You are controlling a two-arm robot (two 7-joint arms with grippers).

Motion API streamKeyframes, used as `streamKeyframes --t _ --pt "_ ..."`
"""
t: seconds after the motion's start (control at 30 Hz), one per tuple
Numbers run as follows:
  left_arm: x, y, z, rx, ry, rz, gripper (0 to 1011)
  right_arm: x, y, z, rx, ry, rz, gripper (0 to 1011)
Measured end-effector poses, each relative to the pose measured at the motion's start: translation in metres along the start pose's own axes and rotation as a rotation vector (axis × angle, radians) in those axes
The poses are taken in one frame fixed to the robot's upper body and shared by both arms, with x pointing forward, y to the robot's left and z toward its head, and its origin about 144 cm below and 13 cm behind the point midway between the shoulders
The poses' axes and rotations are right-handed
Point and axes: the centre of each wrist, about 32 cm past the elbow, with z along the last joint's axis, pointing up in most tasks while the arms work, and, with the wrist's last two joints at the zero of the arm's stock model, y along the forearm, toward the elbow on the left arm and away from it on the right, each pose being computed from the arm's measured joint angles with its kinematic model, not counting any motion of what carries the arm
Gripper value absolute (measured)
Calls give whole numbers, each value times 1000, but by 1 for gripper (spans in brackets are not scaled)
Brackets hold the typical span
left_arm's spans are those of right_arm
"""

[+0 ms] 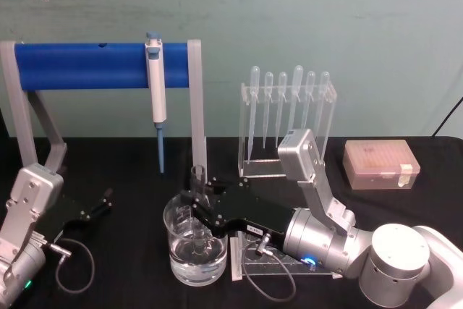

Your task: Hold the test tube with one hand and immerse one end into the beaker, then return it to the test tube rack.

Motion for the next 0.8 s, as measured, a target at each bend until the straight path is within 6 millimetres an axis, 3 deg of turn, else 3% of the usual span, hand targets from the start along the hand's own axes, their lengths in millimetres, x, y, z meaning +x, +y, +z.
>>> streamKeyframes --t 0.8 --pt "0 0 0 0 0 0 1000 0 0 0 0 0 0 224"
